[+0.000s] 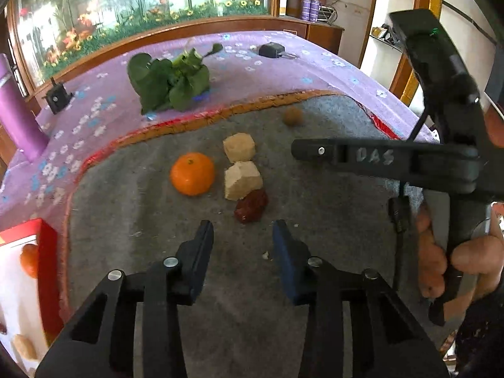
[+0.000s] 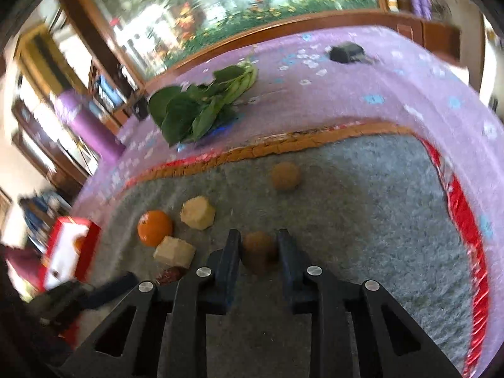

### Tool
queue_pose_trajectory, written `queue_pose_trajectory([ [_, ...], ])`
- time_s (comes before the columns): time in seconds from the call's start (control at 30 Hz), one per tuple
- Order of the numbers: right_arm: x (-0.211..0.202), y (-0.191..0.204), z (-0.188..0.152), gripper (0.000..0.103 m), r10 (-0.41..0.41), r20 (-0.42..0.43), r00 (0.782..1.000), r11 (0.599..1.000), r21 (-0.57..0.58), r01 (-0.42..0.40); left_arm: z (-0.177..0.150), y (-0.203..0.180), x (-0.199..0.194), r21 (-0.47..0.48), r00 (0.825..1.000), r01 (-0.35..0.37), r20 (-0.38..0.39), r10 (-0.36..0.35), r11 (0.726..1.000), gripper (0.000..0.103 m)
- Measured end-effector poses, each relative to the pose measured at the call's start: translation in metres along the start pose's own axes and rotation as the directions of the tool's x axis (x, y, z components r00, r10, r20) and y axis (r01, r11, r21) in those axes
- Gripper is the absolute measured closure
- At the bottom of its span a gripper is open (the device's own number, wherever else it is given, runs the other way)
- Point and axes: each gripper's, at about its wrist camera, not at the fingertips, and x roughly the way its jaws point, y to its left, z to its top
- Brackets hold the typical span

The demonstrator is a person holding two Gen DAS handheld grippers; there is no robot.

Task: Organize fruits
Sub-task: 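Grasp a dark red date with the left gripper while the right gripper grasps a brown kiwi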

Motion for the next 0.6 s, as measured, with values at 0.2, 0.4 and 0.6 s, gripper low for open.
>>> queue_pose_trajectory([
  [0.2,-0.002,-0.01,0.002,0.078,0.04,-0.013,0.999,0.997,0.063,-0.039,0.007,-0.009,0.011,-0.005,0.999,0.032,-0.024,-0.032,0.999,0.084],
  [0.4,-0.002,-0.013,0.003,0.078,0.053,-0.018,0.998,0.996,0.08,-0.051,0.013,-0.008,0.019,-0.015,0.998,0.049,-0.023,-0.05,0.999,0.085],
  [0.6,-0.002,-0.013,0.003,0.078,0.055,-0.018,0.998,0.995,0.081,-0.053,0.017,-0.016,0.024,0.039,1.0,0.024,-0.017,-0.023,0.999,0.085],
])
